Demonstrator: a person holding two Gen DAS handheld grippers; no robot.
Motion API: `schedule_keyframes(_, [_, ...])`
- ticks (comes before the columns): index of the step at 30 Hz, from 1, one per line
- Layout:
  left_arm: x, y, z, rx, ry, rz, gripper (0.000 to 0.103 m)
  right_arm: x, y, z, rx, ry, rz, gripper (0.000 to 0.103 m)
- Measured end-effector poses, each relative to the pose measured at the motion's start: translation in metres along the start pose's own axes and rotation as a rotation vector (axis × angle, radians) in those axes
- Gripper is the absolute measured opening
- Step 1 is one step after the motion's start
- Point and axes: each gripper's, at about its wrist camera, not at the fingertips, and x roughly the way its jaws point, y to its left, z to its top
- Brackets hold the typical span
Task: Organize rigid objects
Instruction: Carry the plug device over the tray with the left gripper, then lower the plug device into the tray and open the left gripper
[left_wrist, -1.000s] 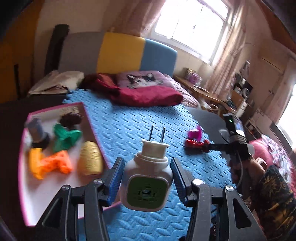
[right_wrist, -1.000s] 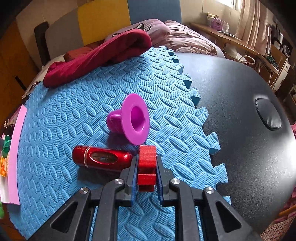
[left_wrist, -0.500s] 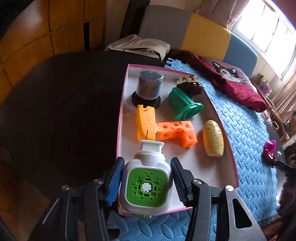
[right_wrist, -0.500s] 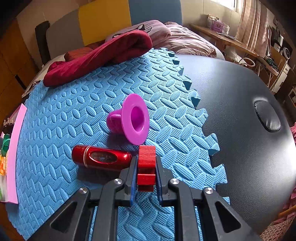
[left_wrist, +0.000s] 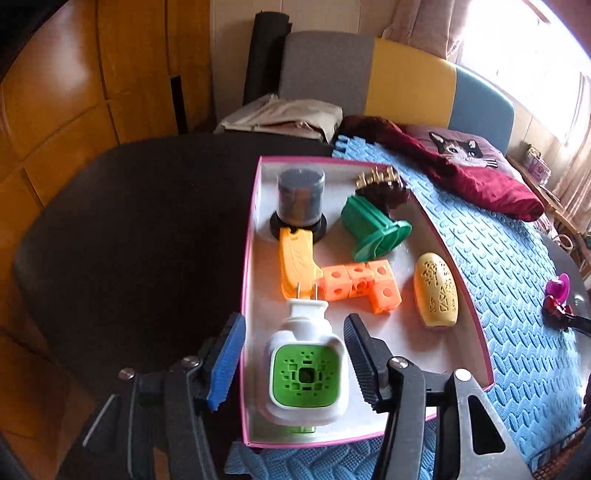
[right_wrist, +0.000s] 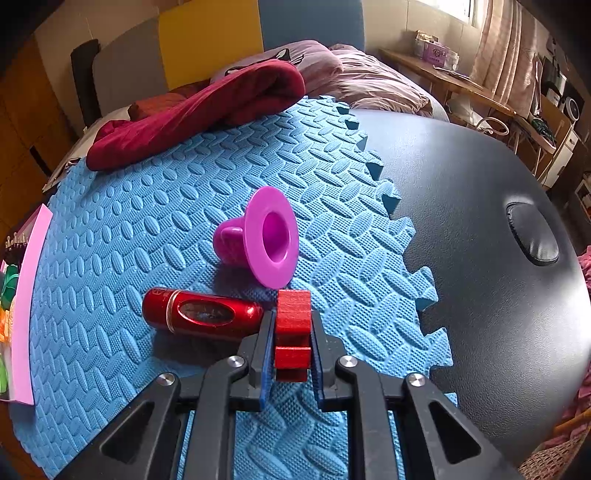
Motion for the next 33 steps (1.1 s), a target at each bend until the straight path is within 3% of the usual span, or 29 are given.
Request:
schedule_keyframes(10, [-0.024, -0.002, 0.003, -0.003, -0.032, 0.009, 0.062, 0.0, 0.0, 0.0, 0.001, 0.0, -0.004, 0.016])
schedule_keyframes(33, [-0.032, 0.017, -0.004, -0.039, -0.026, 0.03, 0.062, 0.0, 0.005, -0.001, -0.037, -0.009, -0.028, 0.014])
